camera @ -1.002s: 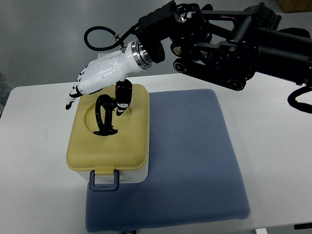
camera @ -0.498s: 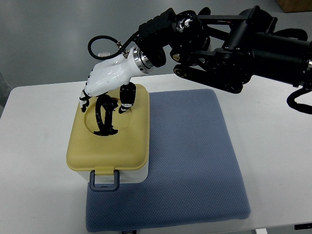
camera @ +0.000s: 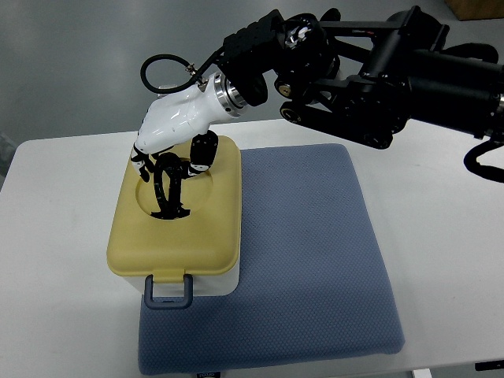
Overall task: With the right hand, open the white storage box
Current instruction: 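Lower the right hand and close its fingers around the black handle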
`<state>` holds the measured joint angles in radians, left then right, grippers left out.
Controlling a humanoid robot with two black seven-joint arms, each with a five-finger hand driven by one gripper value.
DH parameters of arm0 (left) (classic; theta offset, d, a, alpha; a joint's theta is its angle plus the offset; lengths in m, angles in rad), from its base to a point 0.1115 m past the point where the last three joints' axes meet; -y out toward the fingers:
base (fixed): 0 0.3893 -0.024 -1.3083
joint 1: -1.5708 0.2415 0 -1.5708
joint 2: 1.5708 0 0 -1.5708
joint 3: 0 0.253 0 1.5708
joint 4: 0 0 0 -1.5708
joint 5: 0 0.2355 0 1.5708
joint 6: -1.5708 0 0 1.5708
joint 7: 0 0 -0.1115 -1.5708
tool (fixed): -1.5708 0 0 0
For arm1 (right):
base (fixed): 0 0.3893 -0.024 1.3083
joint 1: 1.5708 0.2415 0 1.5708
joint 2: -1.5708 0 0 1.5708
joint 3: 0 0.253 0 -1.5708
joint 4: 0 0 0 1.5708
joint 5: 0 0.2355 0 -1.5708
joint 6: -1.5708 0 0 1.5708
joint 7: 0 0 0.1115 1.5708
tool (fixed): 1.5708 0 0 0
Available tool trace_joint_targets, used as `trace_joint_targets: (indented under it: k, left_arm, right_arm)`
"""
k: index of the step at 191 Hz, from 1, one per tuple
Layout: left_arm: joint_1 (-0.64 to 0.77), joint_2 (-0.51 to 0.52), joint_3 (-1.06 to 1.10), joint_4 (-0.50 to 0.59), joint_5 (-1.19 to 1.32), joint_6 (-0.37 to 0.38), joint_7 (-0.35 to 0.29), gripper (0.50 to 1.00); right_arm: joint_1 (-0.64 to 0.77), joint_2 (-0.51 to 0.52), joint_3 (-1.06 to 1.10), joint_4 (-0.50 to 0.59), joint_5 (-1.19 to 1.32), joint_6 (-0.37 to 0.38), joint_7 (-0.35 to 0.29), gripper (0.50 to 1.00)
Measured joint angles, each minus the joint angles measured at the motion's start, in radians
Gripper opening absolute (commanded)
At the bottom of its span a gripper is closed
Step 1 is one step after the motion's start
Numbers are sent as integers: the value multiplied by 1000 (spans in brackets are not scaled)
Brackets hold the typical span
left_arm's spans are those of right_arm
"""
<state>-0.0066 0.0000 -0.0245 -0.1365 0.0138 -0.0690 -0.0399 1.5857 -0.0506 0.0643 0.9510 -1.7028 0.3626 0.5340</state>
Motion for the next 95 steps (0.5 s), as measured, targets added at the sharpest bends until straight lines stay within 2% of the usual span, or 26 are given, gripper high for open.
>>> trace_joint_targets:
  k: [42,95]
  left_arm:
    - [0,0,0,0,0,0,0,1000]
    - [0,0,0,0,0,0,0,1000]
  right_arm:
    - [0,0,0,1,1,3,4,613]
    - [-1,0,0,4,2,7,8,500]
